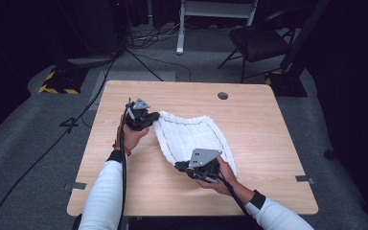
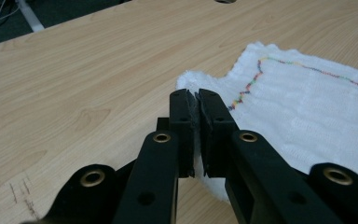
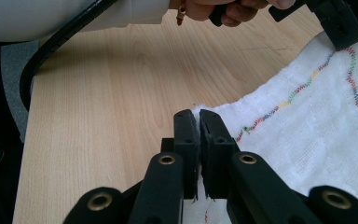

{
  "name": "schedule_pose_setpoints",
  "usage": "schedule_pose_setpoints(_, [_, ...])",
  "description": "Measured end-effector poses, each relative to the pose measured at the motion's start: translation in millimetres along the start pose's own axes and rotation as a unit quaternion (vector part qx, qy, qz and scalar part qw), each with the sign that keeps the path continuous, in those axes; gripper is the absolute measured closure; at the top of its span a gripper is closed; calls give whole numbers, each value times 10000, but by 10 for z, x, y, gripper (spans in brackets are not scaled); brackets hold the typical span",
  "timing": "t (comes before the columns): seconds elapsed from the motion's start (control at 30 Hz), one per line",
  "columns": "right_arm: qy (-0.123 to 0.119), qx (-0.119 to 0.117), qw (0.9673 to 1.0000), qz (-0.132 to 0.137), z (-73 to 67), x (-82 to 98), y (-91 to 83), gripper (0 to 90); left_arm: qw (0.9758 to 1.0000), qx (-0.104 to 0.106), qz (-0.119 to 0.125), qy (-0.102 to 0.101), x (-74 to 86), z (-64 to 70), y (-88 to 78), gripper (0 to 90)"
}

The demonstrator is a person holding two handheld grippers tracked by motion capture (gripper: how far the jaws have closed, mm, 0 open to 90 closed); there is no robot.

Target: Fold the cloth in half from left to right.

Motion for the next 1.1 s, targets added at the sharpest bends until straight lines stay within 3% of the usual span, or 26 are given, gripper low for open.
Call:
schedule_pose_setpoints(0.43, [371,405,9983,206,235,88,-373,867,9991,-93,-332,246,-229,142,310,847])
schedule_pose_setpoints(1.1, [896,1183,9889,103,579,528,-903,867,9957,-112,-649,645,-674,619,1058,844])
Point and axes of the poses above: each handheld gripper's, and its own axes: y roughly forward along the jaws, x roughly out of its underside, z roughly to its right, the point moved 2 cm from there along y, roughly forward along the jaws, and after that the axes turned 7 degrees about y, right-handed, at the moved point
